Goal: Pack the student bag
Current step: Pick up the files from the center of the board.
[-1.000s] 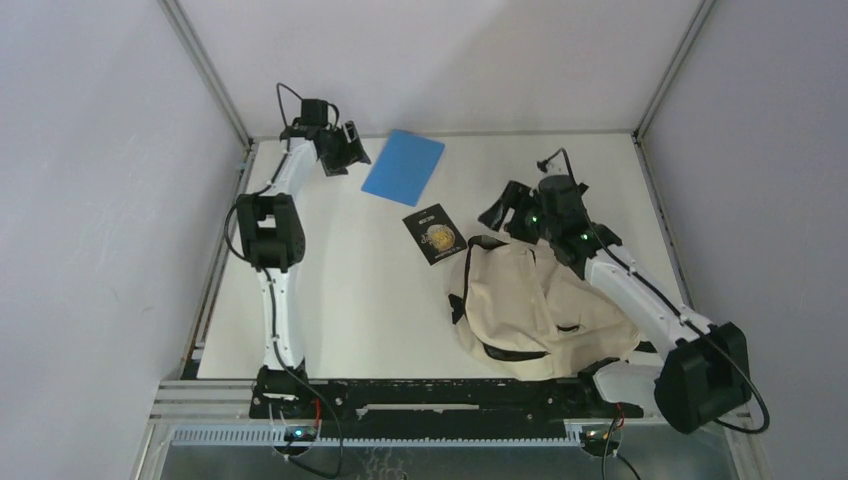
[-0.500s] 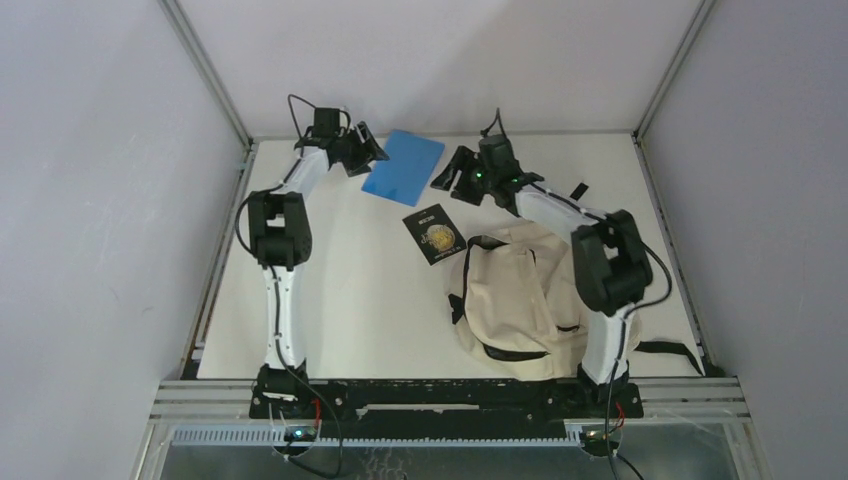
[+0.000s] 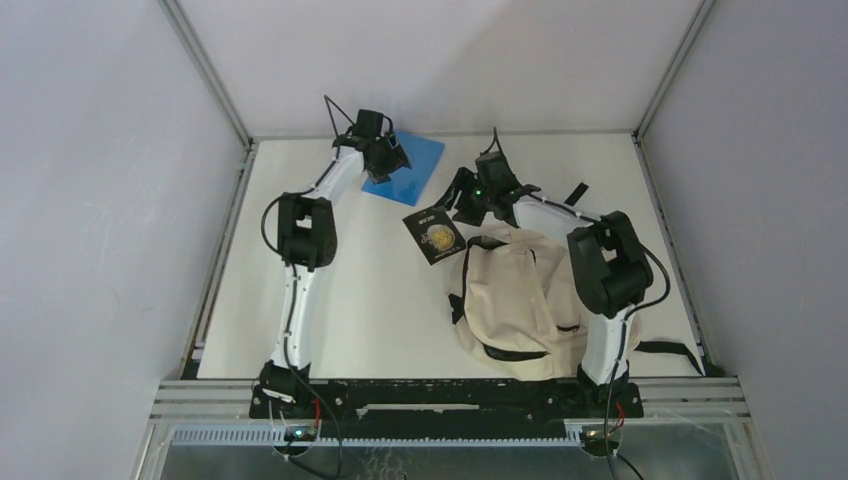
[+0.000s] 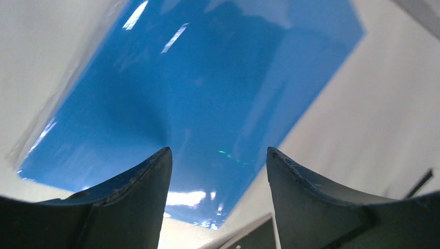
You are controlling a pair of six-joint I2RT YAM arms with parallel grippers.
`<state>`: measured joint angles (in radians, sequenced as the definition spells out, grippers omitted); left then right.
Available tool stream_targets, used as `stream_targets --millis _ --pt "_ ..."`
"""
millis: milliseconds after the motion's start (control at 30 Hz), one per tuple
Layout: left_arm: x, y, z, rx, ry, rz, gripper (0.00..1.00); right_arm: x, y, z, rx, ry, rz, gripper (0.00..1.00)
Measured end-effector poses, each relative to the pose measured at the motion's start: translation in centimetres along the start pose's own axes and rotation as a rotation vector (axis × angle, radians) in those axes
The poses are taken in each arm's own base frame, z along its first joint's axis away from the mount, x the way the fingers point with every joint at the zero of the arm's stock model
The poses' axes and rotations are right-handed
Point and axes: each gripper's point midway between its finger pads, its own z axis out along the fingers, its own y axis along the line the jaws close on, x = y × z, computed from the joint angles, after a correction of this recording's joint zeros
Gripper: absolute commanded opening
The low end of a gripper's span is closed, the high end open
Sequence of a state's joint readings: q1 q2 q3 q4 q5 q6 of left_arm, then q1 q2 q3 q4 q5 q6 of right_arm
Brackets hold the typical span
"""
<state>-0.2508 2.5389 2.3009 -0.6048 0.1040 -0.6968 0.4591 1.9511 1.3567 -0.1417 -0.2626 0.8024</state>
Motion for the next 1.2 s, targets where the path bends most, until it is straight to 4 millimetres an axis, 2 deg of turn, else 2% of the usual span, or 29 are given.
stream_targets --millis 100,200,433,500,633,767,967,1100,1200 --pt "1.3 2.0 0.7 -0.068 0.026 -0.020 0.73 0.2 0.3 -1.7 -0.005 -0.012 -0.003 0.69" --pt "1.5 3.2 -0.1 -0.093 0.022 -0.055 0.73 -0.2 1.1 -2.9 -0.021 -0.034 -0.011 0.69" --pt "2.7 4.9 -1.9 -0.111 0.029 -0.092 0.73 -0.8 1.0 -3.0 -0.017 -0.055 -0.004 0.69" --pt "3.2 5.3 -2.2 -0.116 0.034 -0.093 0.73 -1.5 0.9 -2.4 -0.002 -0.064 0.010 0.69" --pt "3.6 5.6 -2.6 -0.115 0.033 -0.094 0.73 -4.6 1.0 0.6 0.027 -0.110 0.031 0.69" --pt "3.5 5.7 -2.7 -0.104 0.040 -0.100 0.72 -8.1 1.0 4.6 0.052 -0.156 0.067 0.67" --pt "3.3 6.2 -3.0 -0.102 0.050 -0.098 0.71 -11.8 -0.1 10.5 0.083 -0.198 0.116 0.66" --pt "3.8 7.5 -4.2 -0.140 0.052 -0.076 0.76 -13.4 -0.4 13.8 0.075 -0.226 0.126 0.67" --pt "2.9 8.4 -5.2 -0.158 0.031 -0.075 0.77 -13.5 -0.9 14.8 0.074 -0.234 0.147 0.68"
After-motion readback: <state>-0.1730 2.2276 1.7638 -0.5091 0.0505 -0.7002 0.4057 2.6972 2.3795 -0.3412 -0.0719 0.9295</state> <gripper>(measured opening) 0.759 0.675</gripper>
